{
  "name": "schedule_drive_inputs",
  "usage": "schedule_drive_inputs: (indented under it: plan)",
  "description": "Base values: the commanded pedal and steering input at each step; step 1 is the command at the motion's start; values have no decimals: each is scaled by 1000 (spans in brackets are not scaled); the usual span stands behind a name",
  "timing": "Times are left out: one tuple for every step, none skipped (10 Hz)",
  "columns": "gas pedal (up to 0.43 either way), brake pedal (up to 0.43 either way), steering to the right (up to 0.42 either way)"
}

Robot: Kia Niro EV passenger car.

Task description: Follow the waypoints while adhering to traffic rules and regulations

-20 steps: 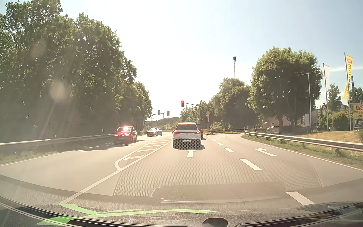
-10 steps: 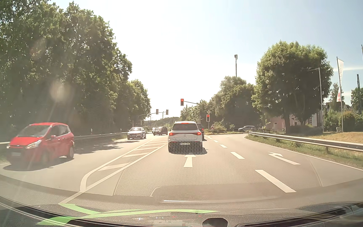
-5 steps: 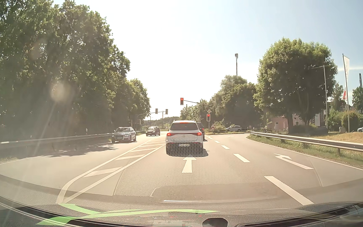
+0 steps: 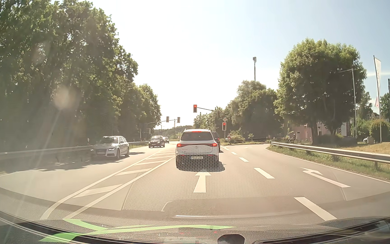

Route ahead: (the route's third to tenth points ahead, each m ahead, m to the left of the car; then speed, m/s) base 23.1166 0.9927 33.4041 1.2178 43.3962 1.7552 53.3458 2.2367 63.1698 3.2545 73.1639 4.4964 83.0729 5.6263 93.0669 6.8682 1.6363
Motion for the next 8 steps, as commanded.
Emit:
schedule_drive_inputs:
  plan:
    - [0,0,0]
    - [0,0,0]
    - [0,0,0]
    - [0,0,0]
    - [0,0,0]
    - [0,0,0]
    - [0,0,0]
    - [0,0,0]
